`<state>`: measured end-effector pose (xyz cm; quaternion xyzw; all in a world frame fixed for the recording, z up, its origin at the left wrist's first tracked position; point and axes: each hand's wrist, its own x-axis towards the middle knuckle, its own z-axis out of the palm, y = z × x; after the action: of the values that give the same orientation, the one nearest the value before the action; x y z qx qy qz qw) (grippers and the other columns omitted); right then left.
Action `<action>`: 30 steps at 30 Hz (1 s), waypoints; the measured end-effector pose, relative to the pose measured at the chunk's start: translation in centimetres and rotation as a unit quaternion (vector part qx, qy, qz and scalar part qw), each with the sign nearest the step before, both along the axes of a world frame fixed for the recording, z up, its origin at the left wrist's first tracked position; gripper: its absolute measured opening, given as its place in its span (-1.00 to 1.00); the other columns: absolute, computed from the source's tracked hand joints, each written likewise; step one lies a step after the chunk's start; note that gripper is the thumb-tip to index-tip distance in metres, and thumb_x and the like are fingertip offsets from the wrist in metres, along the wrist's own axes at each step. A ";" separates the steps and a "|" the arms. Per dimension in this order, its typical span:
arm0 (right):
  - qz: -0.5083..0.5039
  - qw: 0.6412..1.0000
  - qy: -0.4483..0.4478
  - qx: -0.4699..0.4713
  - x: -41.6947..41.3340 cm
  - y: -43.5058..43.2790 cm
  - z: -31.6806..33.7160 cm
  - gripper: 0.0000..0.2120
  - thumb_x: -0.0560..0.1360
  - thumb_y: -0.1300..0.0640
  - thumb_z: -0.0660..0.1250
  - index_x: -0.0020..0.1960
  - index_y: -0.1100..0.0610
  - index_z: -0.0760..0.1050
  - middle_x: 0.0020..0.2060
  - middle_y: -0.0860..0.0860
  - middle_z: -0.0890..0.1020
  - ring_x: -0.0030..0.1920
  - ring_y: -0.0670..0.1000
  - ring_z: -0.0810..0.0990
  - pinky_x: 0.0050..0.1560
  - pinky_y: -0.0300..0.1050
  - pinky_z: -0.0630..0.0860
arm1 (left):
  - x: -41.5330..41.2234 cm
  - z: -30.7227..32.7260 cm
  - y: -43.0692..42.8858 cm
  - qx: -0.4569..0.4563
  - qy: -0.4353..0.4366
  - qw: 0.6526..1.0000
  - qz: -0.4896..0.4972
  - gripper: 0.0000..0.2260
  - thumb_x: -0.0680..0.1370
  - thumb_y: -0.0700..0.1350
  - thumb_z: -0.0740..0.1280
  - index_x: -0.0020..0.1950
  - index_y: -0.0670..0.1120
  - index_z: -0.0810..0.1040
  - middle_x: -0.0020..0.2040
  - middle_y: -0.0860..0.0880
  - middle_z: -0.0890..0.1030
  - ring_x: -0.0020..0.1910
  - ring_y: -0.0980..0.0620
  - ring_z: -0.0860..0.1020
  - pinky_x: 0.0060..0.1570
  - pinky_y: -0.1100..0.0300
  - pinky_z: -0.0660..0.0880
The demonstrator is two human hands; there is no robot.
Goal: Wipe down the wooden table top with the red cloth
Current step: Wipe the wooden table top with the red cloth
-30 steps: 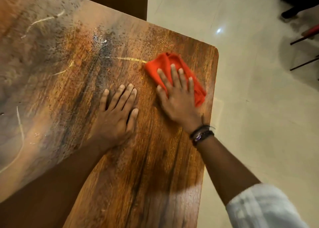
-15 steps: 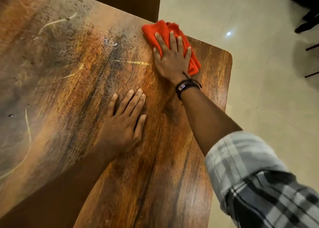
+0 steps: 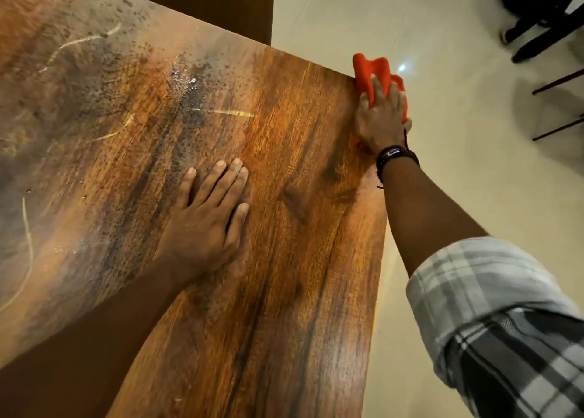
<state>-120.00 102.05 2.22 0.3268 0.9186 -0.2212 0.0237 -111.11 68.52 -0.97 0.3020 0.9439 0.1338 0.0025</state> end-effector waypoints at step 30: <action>0.009 0.996 -0.017 0.084 10.9 -9.8 -1.3 -0.42 0.64 -0.27 -0.06 0.62 -0.19 -0.03 0.63 0.05 -0.01 0.62 0.14 -0.06 0.54 0.34 -0.14 | -0.1 0.9 -0.1 -0.025 -0.050 0.998 -0.013 -0.46 0.68 0.08 -0.18 0.64 -0.08 -0.02 0.66 0.00 -0.06 0.63 0.01 -0.14 0.56 -0.17 -0.22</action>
<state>-109.08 92.28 0.93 0.3228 0.9363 -0.1378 0.0141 -111.18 68.46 -0.02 0.3069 0.9416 0.1254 0.0585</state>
